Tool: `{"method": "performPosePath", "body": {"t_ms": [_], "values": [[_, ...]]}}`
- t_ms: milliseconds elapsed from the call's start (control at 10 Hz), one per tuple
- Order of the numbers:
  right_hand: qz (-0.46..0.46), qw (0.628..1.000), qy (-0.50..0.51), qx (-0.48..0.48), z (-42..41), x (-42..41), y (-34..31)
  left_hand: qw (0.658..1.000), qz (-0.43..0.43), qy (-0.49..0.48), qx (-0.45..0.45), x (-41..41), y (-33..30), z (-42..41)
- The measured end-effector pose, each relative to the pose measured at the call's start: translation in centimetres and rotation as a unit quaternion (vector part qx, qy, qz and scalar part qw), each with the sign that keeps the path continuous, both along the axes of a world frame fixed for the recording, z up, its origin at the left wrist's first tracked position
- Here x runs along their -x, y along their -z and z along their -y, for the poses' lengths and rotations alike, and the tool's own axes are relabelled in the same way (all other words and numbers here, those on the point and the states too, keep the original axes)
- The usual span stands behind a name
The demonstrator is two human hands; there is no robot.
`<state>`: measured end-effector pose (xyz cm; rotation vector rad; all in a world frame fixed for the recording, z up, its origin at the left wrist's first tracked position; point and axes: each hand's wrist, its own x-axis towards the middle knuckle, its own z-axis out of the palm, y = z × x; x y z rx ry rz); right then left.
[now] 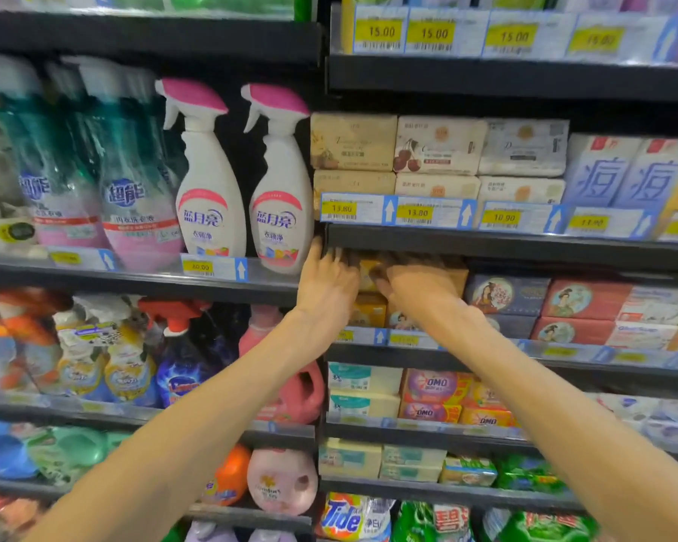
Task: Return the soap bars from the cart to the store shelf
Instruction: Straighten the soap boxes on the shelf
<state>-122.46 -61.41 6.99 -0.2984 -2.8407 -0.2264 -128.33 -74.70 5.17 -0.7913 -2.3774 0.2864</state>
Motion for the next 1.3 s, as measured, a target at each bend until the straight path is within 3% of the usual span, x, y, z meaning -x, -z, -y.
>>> {"method": "performPosePath", "body": {"t_ms": [300, 700, 1000, 1300], "values": [[0.011, 1.000, -0.013, -0.009, -0.2, -0.2, -0.1, 1.000, 0.009, 0.002, -0.026, 0.5, -0.2, 0.2], [-0.007, 1.000, -0.021, 0.017, -0.2, -0.7, -0.2, 0.998, -0.068, 0.004, -0.002, 1.4, 0.4, 0.3], [-0.022, 0.999, -0.028, 0.030, -0.5, 0.1, 0.3, 0.998, -0.061, 0.008, -0.020, 1.7, 0.3, 0.4], [0.016, 0.999, -0.021, 0.022, -0.9, 0.9, -0.2, 0.998, -0.058, 0.006, 0.022, 2.1, -0.1, 0.6]]}}
